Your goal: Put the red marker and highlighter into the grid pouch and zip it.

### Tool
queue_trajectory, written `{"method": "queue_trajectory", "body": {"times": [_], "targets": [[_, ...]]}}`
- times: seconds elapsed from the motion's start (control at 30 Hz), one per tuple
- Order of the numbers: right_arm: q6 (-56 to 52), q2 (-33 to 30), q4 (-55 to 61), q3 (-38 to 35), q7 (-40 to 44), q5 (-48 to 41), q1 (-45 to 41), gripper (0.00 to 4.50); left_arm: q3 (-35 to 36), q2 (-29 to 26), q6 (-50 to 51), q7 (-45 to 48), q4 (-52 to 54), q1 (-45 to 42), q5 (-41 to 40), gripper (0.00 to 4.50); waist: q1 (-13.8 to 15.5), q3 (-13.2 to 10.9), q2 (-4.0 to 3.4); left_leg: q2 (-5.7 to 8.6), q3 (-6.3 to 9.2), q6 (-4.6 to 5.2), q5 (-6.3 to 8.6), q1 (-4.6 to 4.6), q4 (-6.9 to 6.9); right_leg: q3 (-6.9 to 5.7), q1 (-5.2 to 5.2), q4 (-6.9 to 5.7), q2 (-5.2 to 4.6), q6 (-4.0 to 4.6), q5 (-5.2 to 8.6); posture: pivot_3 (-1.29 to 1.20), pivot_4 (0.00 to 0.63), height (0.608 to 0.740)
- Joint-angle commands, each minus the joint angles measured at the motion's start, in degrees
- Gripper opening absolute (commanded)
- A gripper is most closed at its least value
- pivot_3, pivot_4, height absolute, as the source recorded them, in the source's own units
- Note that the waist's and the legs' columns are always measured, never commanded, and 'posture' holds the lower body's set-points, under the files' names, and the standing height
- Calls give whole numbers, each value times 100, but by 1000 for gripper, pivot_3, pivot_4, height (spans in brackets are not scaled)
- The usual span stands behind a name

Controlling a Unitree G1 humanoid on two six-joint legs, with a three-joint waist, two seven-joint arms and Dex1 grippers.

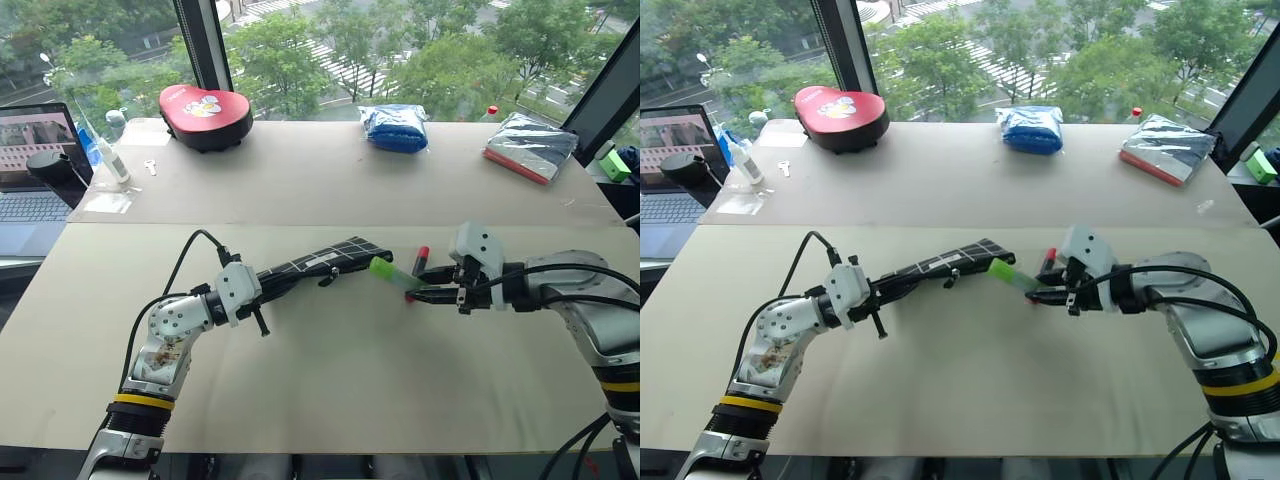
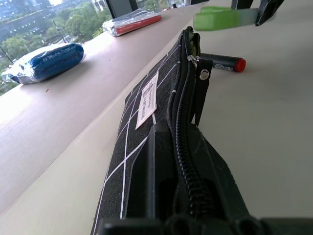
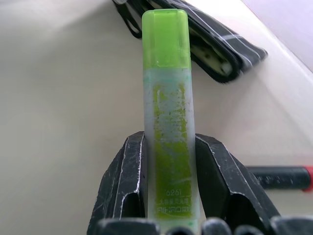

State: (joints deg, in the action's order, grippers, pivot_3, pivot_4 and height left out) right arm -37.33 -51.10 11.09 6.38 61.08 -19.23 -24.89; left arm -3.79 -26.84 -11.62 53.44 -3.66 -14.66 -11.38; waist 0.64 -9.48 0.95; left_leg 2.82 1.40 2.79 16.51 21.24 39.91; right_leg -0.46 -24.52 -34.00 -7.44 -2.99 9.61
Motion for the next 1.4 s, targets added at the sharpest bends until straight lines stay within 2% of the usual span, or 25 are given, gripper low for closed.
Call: {"method": "queue_trajectory", "body": {"times": [0.03, 0.33, 0.5, 0.8, 1.07, 1.3, 1.4], "targets": [[11, 46, -117, 47, -69, 138, -266, 1009, -4, -29, -117, 19, 57, -18, -32, 0, 0, 0, 0, 0, 0, 0, 0, 0, 0, 0, 0, 0, 0, 0, 0, 0, 150, 740], [86, 195, -336, 238, -19, 306, -453, 1009, -22, -50, -169, 47, 53, 3, 5, 0, 1, 0, 0, 0, 0, 0, 0, 2, 0, 0, 0, 1, 0, 0, 0, 0, 150, 740], [313, 330, -373, 826, -117, 917, -709, 1009, -47, -58, -228, 98, -23, -30, 23, 0, -9, 0, 0, 0, 0, 0, 0, 2, 0, -1, -2, 0, 0, 0, 0, 0, 150, 740], [610, 1008, -301, 1603, -441, 1823, -1385, 1009, -60, -50, -284, 132, -102, -95, 23, 0, -29, 0, 0, 10, 0, -9, -5, 20, -1, 0, -29, -4, 0, 1, 0, 0, 150, 740], [1842, 1310, -227, 1707, -430, 2211, -1473, 1009, -42, -76, -274, 143, -97, -100, -9, 0, -27, 0, 0, 21, 3, -42, -25, 67, 1, -5, -68, -7, 0, 2, -2, 0, 150, 740], [3305, 1691, -778, 1901, -1107, 3021, -1403, 1009, 0, -65, -256, 135, -90, -103, -23, 0, -73, 1, 0, 20, 3, -48, -28, 65, 0, -7, -70, -8, 0, 2, -2, 0, 150, 740], [3508, 1782, -1039, 1902, -1244, 3265, -1399, 1009, -2, -55, -245, 132, -72, -93, -19, 0, -81, 1, 0, 21, 2, -51, -30, 66, 0, -7, -70, -9, 0, 2, -2, 0, 150, 740]]}}
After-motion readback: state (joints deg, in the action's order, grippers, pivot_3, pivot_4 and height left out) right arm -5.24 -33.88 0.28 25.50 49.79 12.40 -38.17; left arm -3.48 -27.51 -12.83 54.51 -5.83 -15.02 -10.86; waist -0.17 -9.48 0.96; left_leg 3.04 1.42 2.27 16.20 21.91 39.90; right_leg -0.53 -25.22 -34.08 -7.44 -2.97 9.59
